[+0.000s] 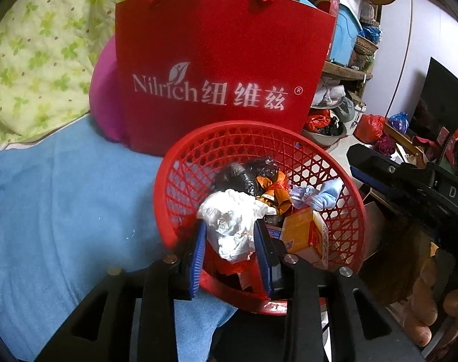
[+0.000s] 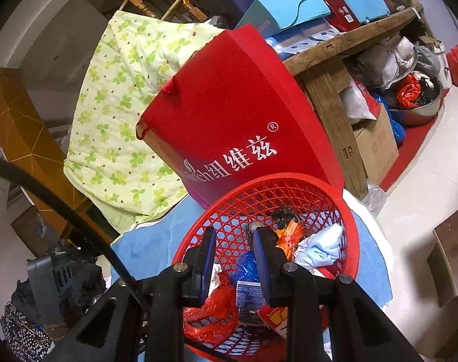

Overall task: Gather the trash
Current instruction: 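Release the tissue into the basket with the left gripper while the right releases the wrapper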

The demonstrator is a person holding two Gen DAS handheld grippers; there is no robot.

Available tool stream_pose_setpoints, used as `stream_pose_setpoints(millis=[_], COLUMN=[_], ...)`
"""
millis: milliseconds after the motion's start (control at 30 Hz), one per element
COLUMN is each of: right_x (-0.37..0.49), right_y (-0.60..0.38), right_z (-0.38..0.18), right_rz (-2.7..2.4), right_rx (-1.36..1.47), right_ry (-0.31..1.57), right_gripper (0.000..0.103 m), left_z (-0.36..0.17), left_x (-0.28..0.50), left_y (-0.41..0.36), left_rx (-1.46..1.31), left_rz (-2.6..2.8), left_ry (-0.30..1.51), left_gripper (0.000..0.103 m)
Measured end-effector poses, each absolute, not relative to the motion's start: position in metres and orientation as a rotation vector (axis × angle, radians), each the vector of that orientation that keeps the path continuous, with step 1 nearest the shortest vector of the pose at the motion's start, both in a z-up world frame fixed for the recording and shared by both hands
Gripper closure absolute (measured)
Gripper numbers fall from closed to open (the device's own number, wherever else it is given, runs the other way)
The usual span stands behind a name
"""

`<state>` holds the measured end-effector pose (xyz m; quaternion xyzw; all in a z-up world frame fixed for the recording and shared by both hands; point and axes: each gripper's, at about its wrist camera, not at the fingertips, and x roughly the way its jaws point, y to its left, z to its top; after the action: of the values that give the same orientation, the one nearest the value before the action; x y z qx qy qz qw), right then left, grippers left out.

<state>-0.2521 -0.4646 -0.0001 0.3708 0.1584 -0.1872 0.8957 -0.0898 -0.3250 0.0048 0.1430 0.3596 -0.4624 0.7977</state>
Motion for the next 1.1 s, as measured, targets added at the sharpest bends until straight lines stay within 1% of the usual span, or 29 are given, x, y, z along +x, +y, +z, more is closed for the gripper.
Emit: stream_pose_setpoints(millis=[100,367,433,500,633,700,867,933,967,1000,1033,1067,1100], right_x=[-0.254,-0.26,-0.261,-0.263,-0.265,-0.265,-0.264,-0.264,-0.265,-0.265,-0.267,-0.27,-0.269], right_y=[-0.466,-0.465,-0.465,-0.465,-0.46,-0.454,-0.44,-0.436,-0.433,-0.432,-0.431,-0.429,-0.428], right_z=[0.001,0.0,0.001,0.003,0.007,0.012,0.022,0.024,0.025,0.026,0.026,0.028,0.028], right_rz=[-0.389,-0.395,-0.4,-0.405,-0.413,-0.42,-0.428,-0.433,-0.438,-0.442,-0.446,-0.45,-0.45], right_rx=[0.771,0.775,0.77,0.762,0.732,0.702,0.635,0.613,0.604,0.601,0.602,0.6,0.593], right_ry=[0.326,0.316,0.314,0.314,0.317,0.322,0.344,0.352,0.354,0.354,0.346,0.336,0.337], right_gripper=[0.074,0.074,0.074,0.074,0.074,0.074,0.073,0.07,0.063,0.046,0.038,0.034,0.034], left_z=[0.005,0.009,0.011,0.015,0.028,0.037,0.052,0.057,0.059,0.06,0.06,0.061,0.061], left_x=[-0.093,-0.098,-0.1,-0.102,-0.109,-0.113,-0.12,-0.121,-0.121,-0.121,-0.12,-0.119,-0.118], left_y=[-0.327,-0.331,-0.33,-0.328,-0.322,-0.317,-0.302,-0.296,-0.292,-0.288,-0.285,-0.281,-0.277], left_rx=[0.317,0.329,0.327,0.323,0.326,0.33,0.344,0.355,0.362,0.367,0.374,0.381,0.386], left_rz=[-0.995,-1.007,-1.006,-1.0,-0.986,-0.97,-0.922,-0.893,-0.876,-0.86,-0.842,-0.824,-0.807], left_ry=[0.759,0.735,0.728,0.71,0.647,0.611,0.537,0.515,0.505,0.498,0.491,0.486,0.481], left_gripper=[0.063,0.061,0.057,0.049,0.04,0.032,0.02,0.019,0.019,0.019,0.019,0.019,0.019])
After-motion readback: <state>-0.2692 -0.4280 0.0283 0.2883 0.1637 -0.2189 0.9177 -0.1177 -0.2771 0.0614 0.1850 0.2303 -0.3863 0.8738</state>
